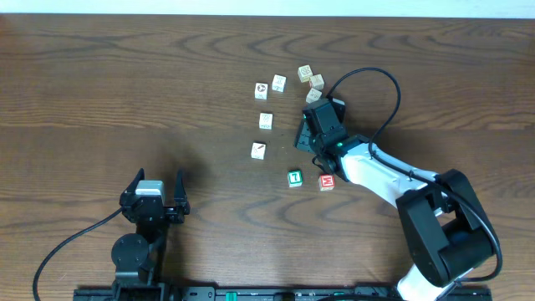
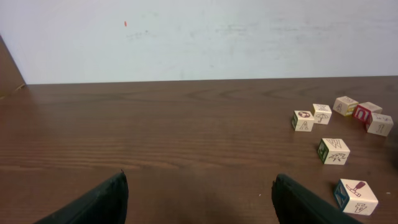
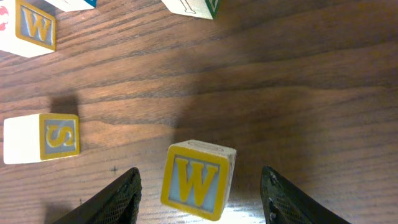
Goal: Lift 4 blocks
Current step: 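Release the red M block and move the right gripper to the yellow W block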
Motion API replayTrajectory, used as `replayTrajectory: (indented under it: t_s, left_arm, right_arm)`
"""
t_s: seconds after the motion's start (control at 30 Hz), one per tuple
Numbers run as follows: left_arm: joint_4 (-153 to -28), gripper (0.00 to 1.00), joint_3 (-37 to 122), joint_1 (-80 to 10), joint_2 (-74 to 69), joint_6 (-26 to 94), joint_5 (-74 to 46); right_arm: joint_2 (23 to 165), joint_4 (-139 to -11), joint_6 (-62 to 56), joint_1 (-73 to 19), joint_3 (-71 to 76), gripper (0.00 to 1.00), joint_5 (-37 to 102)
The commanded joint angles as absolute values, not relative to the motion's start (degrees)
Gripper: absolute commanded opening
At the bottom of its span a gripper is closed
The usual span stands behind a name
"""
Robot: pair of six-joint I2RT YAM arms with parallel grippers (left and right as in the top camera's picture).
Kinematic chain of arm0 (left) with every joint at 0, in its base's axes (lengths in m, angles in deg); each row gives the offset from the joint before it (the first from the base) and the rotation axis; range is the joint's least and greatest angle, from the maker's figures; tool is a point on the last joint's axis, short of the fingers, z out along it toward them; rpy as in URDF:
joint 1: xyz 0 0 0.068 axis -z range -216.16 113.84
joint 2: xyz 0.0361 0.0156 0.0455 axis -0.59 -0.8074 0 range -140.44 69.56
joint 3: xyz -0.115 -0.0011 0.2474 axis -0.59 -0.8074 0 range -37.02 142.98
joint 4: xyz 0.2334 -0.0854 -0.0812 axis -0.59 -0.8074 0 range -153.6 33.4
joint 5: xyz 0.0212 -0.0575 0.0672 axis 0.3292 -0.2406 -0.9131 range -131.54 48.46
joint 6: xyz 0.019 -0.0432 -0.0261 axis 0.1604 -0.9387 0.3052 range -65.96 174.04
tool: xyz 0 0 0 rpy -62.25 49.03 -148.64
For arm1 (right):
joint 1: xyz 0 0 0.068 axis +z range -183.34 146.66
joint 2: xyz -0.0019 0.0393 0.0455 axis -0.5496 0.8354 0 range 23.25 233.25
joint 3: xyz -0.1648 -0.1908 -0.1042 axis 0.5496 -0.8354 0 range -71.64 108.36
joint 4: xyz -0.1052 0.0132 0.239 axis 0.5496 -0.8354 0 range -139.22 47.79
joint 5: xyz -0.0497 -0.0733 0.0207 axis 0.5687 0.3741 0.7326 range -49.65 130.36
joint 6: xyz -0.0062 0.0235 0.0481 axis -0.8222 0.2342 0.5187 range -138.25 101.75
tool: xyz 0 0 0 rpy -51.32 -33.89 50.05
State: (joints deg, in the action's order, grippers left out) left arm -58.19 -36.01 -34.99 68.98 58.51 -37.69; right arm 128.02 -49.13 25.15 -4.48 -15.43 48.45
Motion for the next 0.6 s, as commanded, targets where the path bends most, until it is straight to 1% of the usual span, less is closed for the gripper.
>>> replayTrajectory:
  t_s: [0.0, 0.13, 0.23, 0.4, 0.57]
  left_arm:
    - [-60.44, 0.74, -36.79, -35.34, 69.27, 58.22, -37.75]
    - [-60.44, 0.74, -36.79, -35.34, 69.27, 58.22, -37.73]
    - [-60.44, 0.74, -36.79, -35.34, 69.27, 58.2, -37.75]
    - [-60.44, 0.74, -36.79, -35.34, 69.27, 58.22, -37.73]
    - [-60.44, 0.74, -36.79, -35.34, 69.27, 58.2, -37.73]
  right_arm:
    - [128.39, -47.43, 21.8, -3.6, -14.58, 0.59, 50.35]
    - [128.39, -47.82, 20.4, -3.62, -14.58, 0.58, 50.44]
    - [128.39, -48.04, 20.21, -3.67, -14.58, 0.53, 50.42]
    - [128.39, -48.94, 17.43, -3.67, -14.58, 0.53, 50.44]
    - [128.39, -50.44, 13.32, -3.69, -14.58, 0.55, 50.7]
